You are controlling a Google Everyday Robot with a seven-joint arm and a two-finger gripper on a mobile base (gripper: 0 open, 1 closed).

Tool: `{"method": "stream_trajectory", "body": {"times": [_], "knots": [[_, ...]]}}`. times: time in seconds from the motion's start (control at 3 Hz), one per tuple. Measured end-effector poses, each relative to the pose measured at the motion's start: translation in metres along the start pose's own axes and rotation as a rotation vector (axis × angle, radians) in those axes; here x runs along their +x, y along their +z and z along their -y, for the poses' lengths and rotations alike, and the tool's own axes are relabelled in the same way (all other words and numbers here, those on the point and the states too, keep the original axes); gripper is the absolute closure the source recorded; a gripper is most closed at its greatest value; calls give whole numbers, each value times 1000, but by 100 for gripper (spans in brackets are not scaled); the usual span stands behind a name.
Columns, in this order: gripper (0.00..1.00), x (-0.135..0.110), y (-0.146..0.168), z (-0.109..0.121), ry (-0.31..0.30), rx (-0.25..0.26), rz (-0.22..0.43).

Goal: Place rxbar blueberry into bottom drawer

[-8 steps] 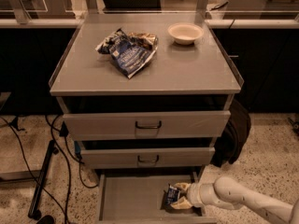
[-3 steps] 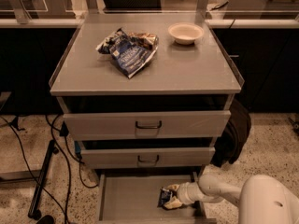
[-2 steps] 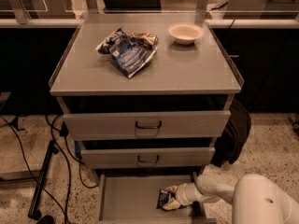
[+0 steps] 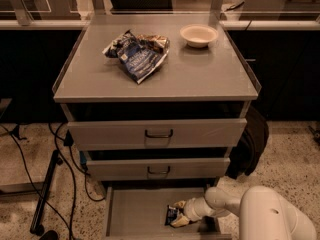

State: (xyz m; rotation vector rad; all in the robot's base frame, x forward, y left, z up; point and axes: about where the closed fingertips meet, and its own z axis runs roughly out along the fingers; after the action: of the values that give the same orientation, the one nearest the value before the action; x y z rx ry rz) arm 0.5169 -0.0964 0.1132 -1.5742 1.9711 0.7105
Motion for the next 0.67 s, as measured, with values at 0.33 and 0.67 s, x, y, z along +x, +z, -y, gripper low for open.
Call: {"method": "stream_trajectory", "body": {"times": [0.33, 0.67], "knots": [[81, 0, 0, 0, 0, 0, 0], [58, 0, 0, 0, 0, 0, 0]]}}
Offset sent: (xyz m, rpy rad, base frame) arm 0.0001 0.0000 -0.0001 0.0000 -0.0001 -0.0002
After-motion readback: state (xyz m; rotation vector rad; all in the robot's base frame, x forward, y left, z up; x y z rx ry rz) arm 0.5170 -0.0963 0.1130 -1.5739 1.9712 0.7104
